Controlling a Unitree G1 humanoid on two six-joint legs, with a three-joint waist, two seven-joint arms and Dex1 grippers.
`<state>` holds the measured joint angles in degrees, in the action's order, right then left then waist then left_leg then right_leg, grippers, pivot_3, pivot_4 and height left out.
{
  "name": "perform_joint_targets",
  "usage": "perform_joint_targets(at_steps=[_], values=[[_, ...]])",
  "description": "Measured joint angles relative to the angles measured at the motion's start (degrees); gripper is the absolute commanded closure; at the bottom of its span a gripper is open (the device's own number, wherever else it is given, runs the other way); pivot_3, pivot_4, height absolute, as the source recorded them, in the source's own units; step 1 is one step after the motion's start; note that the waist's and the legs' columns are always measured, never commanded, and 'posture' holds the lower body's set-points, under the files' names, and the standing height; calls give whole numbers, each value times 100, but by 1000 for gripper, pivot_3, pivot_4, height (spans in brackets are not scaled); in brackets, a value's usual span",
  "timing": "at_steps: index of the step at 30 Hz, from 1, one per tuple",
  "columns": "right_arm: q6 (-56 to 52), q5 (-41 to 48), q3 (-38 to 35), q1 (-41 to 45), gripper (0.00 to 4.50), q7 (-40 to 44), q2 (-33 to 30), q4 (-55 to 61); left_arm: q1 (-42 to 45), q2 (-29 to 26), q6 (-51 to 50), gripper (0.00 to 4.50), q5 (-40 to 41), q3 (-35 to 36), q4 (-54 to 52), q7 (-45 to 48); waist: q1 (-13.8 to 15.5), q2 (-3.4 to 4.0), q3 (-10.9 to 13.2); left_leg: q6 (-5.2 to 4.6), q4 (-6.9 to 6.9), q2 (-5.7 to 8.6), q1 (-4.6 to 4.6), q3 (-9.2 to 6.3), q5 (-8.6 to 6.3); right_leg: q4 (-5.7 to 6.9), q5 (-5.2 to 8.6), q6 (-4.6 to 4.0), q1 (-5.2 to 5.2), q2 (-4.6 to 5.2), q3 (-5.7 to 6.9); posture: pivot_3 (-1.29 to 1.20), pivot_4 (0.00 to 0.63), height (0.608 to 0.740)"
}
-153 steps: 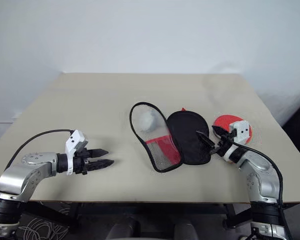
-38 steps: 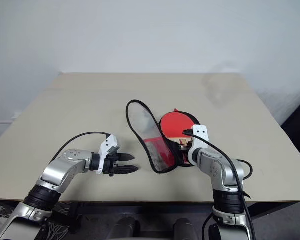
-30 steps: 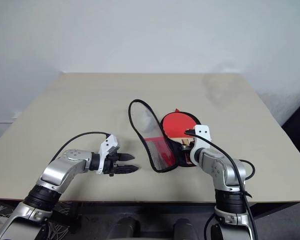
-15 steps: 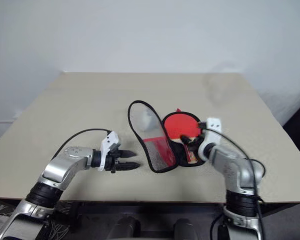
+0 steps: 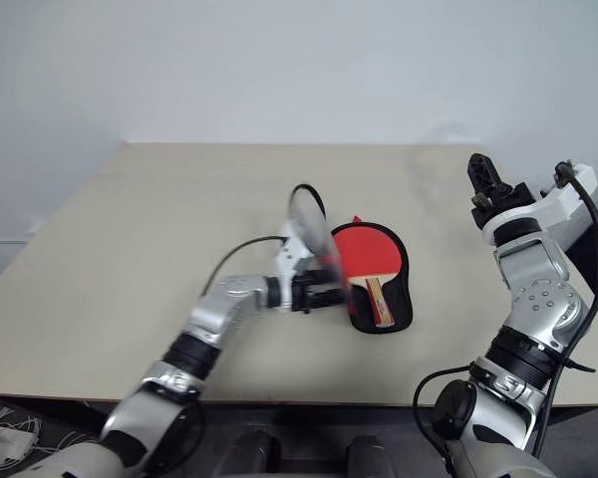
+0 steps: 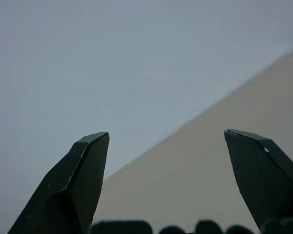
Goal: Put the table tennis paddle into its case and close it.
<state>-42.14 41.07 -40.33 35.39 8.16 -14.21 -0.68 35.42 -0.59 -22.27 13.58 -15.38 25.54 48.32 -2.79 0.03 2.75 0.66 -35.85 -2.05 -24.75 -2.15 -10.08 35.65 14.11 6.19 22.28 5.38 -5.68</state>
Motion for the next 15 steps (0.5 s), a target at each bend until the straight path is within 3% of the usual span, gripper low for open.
perform_joint_targets(at_steps=[4,8,15], values=[[144,-12,240,-178,416,-42,-14,23,141,481,-152,1411,74,12,-75,-217,-36,7,-3,0,6,-9,12,-5,0,7,6,-16,6,-26,-18,0,0,740],[95,-24,539,-479,416,-20,-78,38,82,369,-592,1411,96,80,-223,-343,-47,18,-3,0,2,-10,16,-7,0,12,2,-24,10,-42,-42,0,0,740],[130,-1056,2593,-1392,416,977,-1021,290,-104,-271,-1953,1411,367,398,-1150,-518,-102,14,-1,2,-2,-5,12,-3,-1,5,3,-23,7,-42,-56,0,0,740]])
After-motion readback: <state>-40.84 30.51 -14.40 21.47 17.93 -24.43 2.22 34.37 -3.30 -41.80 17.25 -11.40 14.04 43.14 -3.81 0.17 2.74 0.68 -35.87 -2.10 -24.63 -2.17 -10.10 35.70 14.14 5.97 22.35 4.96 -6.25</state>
